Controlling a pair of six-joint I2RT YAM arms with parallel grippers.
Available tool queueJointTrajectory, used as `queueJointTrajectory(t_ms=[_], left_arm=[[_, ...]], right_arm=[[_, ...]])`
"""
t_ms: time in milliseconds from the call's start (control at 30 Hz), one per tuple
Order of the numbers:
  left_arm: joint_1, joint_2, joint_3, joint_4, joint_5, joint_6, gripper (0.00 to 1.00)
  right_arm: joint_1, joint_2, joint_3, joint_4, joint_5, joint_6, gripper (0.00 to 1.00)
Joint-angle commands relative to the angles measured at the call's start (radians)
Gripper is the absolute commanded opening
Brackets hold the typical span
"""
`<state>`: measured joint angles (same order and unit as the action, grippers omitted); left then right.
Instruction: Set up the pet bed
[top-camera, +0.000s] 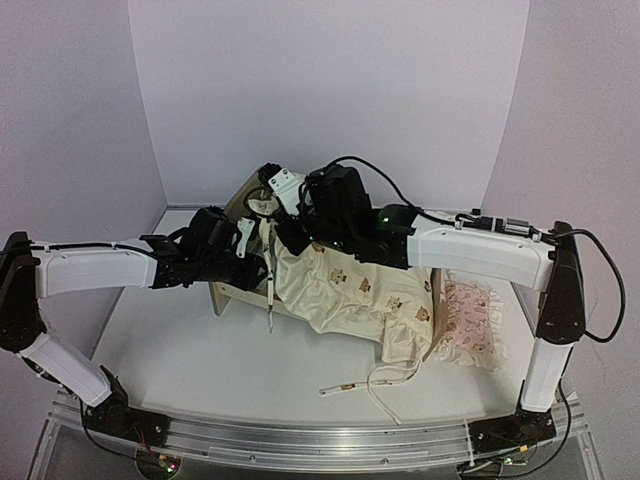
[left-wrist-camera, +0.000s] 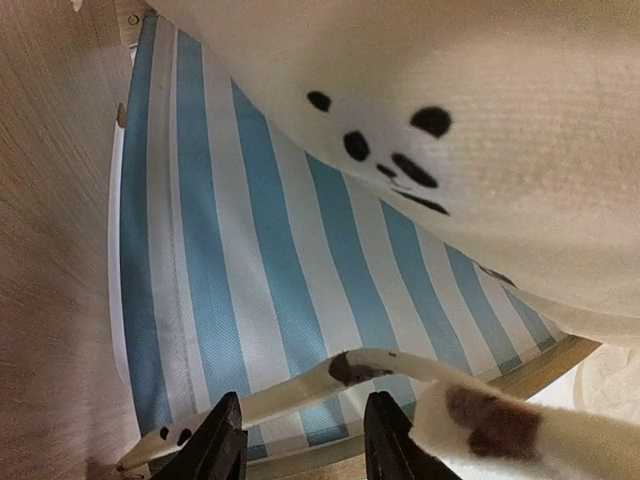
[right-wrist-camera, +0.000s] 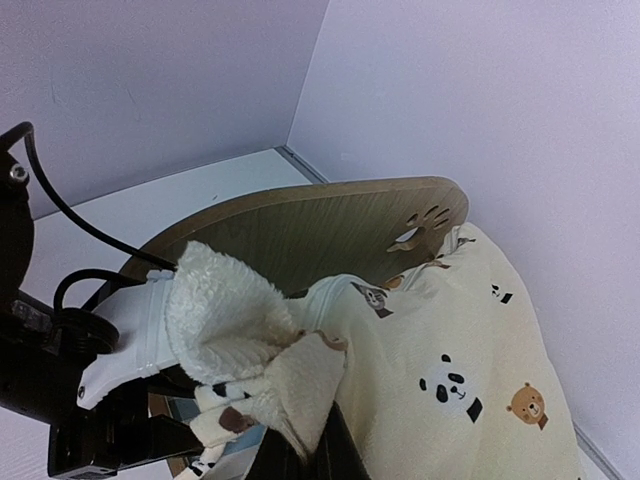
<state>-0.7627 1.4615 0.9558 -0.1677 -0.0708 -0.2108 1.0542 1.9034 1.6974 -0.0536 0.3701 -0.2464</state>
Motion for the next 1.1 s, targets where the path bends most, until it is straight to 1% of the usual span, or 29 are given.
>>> queueJointTrajectory(t_ms=[0,33,100,167,300,367,400,467,667,833,900,1000,1033,1067], left_arm=[[-0.01,0.014,0.031,0.117,-0.029,0.042,0.38],[-0.01,0.018,0.024,0.129,-0.026,0.041,0.33],[-0.01,0.02,0.005,0.177,-0.014,0.043,0.32],[-0.01,0.025,-0.009,0.211,-0.012,0.051,0.33],[-0.01,0.051,-0.006,0.223,-0.045,0.067,0.4],[-0.01,0.064,-0.006,0.239,-0.054,0.072,0.4],[-0.01,0.071,-0.006,0.251,-0.06,0.076,0.4],[-0.01,0.087,-0.002,0.261,-0.082,0.082,0.35],[-0.01,0.13,0.001,0.273,-0.191,0.099,0.28],[-0.009,0.141,0.003,0.253,-0.236,0.086,0.3],[-0.009,0.142,-0.005,0.268,-0.24,0.085,0.24],[-0.009,0.141,-0.007,0.282,-0.254,0.073,0.04],[-0.009,0.14,-0.004,0.279,-0.263,0.065,0.01],[-0.009,0.138,0.002,0.265,-0.277,0.059,0.0]], right_arm=[[-0.003,-0.055,0.013,0.04,-0.005,0.003,0.0],[-0.004,-0.054,0.012,0.04,-0.006,0.004,0.0],[-0.004,-0.052,0.012,0.04,-0.007,0.005,0.0],[-0.004,-0.052,0.012,0.04,-0.009,0.007,0.0],[-0.005,-0.05,0.012,0.04,-0.012,0.01,0.0],[-0.005,-0.051,0.012,0.04,-0.013,0.012,0.0],[-0.004,-0.052,0.011,0.04,-0.013,0.013,0.0],[-0.004,-0.055,0.007,0.04,-0.015,0.015,0.0],[-0.004,-0.065,-0.003,0.04,-0.018,0.019,0.0],[-0.005,-0.069,-0.008,0.04,-0.019,0.018,0.0],[-0.005,-0.071,-0.009,0.04,-0.018,0.016,0.0],[-0.004,-0.07,-0.009,0.04,-0.02,0.019,0.0],[-0.005,-0.07,-0.009,0.04,-0.021,0.02,0.0],[-0.005,-0.07,-0.009,0.04,-0.023,0.024,0.0]])
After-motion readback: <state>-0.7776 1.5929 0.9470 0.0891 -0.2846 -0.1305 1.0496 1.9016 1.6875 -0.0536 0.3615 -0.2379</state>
